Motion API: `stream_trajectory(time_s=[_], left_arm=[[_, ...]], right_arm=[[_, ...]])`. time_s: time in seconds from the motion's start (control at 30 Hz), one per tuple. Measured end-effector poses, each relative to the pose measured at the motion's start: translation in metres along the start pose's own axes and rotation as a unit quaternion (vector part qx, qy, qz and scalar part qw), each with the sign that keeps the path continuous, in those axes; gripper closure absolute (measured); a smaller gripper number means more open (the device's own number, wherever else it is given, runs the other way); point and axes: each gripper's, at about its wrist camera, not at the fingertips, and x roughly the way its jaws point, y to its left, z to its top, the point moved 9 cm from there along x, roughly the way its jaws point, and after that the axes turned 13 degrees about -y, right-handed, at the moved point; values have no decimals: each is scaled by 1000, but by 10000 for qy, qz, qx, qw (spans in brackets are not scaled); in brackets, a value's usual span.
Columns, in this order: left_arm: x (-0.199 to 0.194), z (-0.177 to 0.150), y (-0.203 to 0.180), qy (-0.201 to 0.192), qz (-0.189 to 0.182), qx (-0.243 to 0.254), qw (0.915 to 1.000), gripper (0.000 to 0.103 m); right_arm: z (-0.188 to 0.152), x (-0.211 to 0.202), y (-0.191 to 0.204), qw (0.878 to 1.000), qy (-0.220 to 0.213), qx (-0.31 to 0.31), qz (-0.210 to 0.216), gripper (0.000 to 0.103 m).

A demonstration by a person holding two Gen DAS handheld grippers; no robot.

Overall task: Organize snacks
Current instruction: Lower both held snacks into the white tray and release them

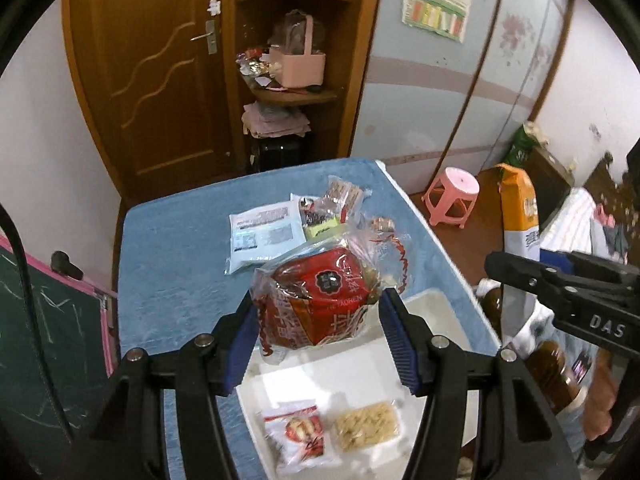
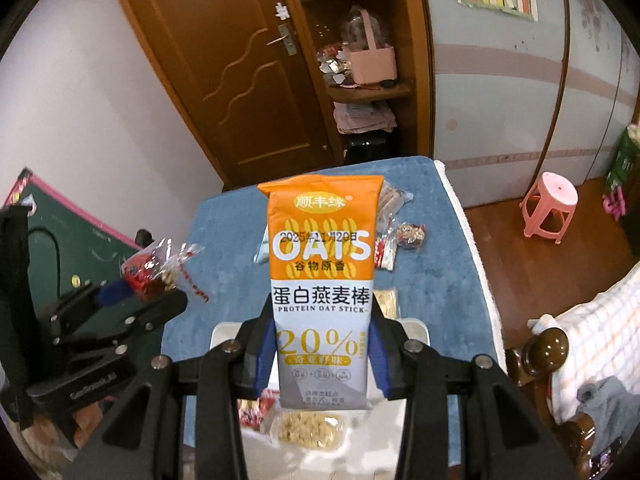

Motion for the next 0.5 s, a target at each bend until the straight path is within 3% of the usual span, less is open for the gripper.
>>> stream_trajectory(time_s=[0.3, 0.5], left_arm=[[-12, -49, -14, 418, -250, 265, 9985, 45], [-10, -63, -14, 584, -263, 252, 9976, 44]], right_arm=[[-47, -17, 12, 9995, 297, -49, -77, 62], [-75, -16, 7, 9982, 539, -6, -260, 61]])
